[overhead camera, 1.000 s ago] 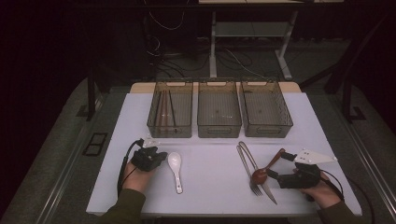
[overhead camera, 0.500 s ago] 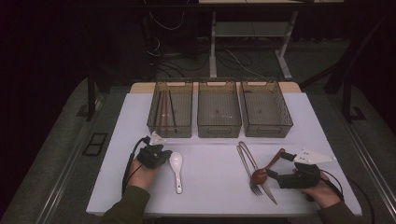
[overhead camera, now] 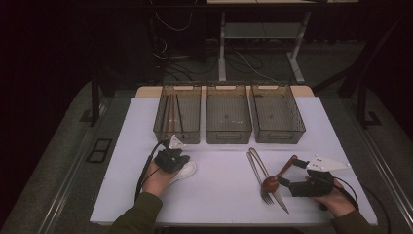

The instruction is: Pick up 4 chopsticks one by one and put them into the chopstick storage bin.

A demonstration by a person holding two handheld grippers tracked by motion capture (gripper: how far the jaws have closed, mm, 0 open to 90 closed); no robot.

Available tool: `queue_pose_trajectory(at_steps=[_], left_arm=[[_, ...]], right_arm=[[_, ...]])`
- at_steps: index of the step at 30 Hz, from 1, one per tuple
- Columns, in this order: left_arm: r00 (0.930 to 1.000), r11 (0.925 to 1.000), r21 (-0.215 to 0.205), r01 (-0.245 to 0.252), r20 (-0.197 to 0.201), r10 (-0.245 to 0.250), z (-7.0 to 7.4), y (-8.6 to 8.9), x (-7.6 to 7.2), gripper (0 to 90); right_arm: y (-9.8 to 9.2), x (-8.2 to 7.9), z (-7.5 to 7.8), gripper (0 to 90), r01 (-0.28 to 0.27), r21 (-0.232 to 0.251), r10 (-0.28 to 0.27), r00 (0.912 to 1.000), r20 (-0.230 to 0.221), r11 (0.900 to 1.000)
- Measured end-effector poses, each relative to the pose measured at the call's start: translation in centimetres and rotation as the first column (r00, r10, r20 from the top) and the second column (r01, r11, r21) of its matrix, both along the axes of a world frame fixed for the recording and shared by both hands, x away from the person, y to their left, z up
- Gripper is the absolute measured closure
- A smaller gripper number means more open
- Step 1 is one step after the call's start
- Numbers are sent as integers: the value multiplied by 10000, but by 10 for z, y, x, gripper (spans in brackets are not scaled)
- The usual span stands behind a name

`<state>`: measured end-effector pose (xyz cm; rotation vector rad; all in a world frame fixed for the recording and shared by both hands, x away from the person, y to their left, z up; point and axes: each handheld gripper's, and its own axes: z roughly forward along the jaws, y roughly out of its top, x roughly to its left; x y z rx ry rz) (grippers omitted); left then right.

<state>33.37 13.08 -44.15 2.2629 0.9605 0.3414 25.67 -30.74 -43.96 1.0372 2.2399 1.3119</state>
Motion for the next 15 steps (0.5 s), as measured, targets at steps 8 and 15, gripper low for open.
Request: queue_pose_trajectory(at_steps=[8, 15], left_arm=[[9977, 9978, -82, 658, -176, -659, 0, -12, -2, 890], [9978, 9972, -383, 646, -94, -650, 3, -9, -2, 889]], right_arm=[[-2, -1, -1, 130, 32, 31, -32, 10000, -76, 10000], [-2, 0, 0, 130, 6, 20, -6, 10000, -37, 10000]])
